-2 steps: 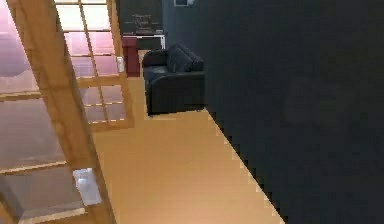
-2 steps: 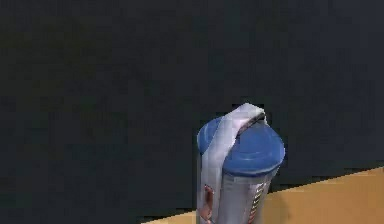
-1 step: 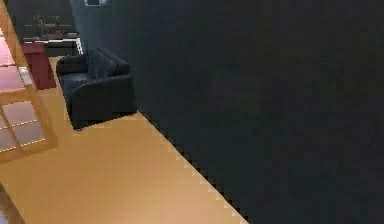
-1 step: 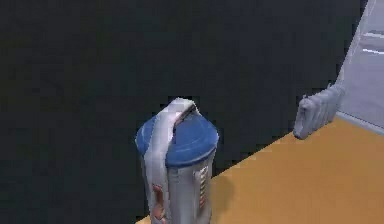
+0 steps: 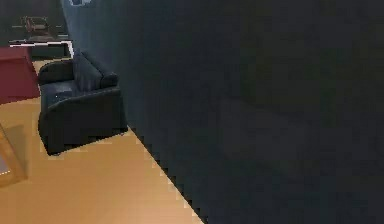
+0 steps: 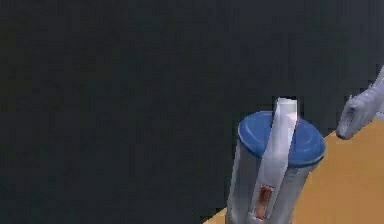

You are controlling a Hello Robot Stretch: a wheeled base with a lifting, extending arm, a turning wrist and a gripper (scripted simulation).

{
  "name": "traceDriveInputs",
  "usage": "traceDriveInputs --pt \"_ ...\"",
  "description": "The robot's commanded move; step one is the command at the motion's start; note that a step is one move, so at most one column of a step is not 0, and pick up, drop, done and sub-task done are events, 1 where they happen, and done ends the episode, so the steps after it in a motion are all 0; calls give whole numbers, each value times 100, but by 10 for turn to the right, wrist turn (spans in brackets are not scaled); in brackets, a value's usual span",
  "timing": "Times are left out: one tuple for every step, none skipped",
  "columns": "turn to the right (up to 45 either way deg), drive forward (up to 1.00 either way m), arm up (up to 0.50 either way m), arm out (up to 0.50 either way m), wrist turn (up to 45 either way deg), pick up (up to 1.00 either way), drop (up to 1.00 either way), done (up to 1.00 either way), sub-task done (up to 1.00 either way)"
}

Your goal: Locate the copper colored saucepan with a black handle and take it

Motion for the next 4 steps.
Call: traceDriveInputs --pt "-450 0 0 0 0 0 0 0 0" --pt "-90 0 0 0 0 0 0 0 0" --pt "0 85 0 0 0 0 0 0 0" --pt "-390 0 0 0 0 0 0 0 0"
